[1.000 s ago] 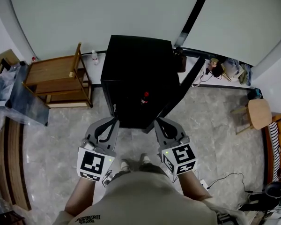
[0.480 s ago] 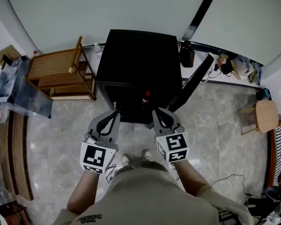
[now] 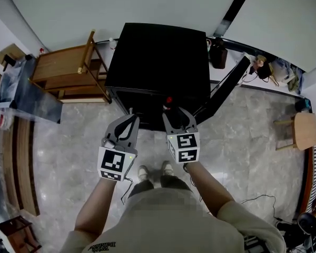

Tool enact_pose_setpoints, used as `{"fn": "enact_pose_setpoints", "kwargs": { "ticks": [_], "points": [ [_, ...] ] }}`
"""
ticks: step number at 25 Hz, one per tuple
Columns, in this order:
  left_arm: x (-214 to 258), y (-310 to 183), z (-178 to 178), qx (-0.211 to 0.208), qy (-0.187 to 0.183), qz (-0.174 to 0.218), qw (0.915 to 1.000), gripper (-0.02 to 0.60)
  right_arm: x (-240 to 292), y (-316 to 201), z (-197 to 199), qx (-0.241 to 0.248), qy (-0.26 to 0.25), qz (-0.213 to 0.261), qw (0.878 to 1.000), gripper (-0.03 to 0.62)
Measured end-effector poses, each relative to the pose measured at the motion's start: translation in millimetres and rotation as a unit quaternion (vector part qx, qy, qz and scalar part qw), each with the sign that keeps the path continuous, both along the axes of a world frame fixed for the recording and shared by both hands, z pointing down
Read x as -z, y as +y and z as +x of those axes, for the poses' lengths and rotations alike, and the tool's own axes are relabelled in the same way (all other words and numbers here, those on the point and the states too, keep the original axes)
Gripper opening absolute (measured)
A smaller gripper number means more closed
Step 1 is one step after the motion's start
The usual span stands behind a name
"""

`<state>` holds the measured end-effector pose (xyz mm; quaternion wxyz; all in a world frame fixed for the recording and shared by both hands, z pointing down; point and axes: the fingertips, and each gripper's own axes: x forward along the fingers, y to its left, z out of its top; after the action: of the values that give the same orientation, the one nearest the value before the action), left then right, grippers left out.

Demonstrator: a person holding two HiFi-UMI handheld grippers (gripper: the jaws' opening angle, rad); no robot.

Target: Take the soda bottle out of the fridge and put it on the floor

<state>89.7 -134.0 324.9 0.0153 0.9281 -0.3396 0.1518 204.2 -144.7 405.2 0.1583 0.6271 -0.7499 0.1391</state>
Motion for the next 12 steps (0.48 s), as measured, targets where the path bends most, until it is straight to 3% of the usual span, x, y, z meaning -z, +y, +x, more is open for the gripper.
{"fn": "enact_pose_setpoints", "kwargs": {
  "ticks": [6,12],
  "points": [
    [-32,-15,10,-0.002,-0.036,-0.024,0.9991,0.006,-42,-26,9,-0.007,0.005,-0.02,1.0,0.176],
    [-49,-28,18,-0.001,-0.032,-0.032,0.999,0.006,-67,-50,20,-0.024,0.026,-0.027,0.999,0.184]
  ]
}}
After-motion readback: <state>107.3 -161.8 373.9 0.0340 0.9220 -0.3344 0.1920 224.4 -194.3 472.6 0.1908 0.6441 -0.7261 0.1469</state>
